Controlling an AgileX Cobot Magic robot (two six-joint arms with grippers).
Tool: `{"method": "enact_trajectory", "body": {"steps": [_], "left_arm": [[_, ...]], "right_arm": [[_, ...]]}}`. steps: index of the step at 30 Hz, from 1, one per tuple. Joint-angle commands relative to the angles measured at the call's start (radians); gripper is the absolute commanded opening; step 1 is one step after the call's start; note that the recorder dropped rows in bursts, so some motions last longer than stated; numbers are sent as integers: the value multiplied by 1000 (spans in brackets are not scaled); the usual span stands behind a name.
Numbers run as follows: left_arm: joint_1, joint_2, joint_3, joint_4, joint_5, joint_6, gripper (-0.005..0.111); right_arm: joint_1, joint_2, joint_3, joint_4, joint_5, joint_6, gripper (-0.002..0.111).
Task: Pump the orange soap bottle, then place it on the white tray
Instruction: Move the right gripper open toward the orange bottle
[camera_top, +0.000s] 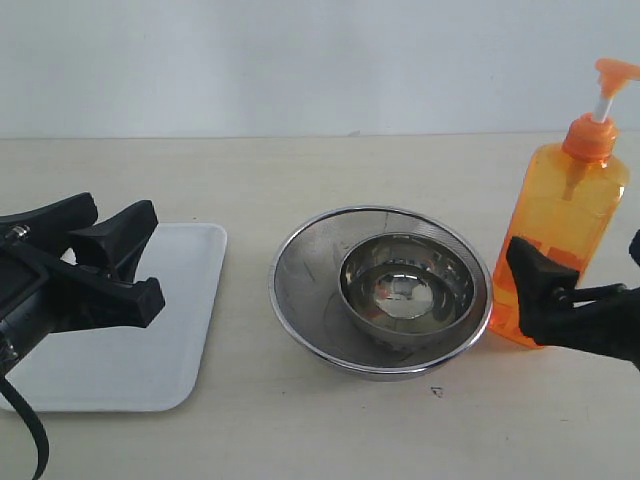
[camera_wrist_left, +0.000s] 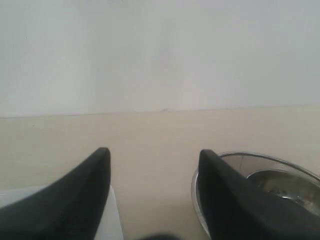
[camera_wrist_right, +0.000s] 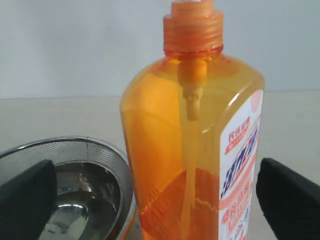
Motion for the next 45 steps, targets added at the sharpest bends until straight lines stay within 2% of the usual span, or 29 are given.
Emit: {"method": "enact_trajectory", "body": {"steps": [1,8,42,43,45], "left_arm": [[3,-8,5,-1,1,-10,50],[3,-8,5,-1,1,-10,50],[3,-8,5,-1,1,-10,50],[3,-8,5,-1,1,-10,50],[3,-8,5,-1,1,-10,50]], "right_arm": [[3,132,-6,-3,-70,88,103],[3,234,-67,9,-70,114,103],[-1,365,-262,262,-70,120,102],[-1,365,-262,263,-70,118,102],[-1,365,-262,278,-70,98,92]]}}
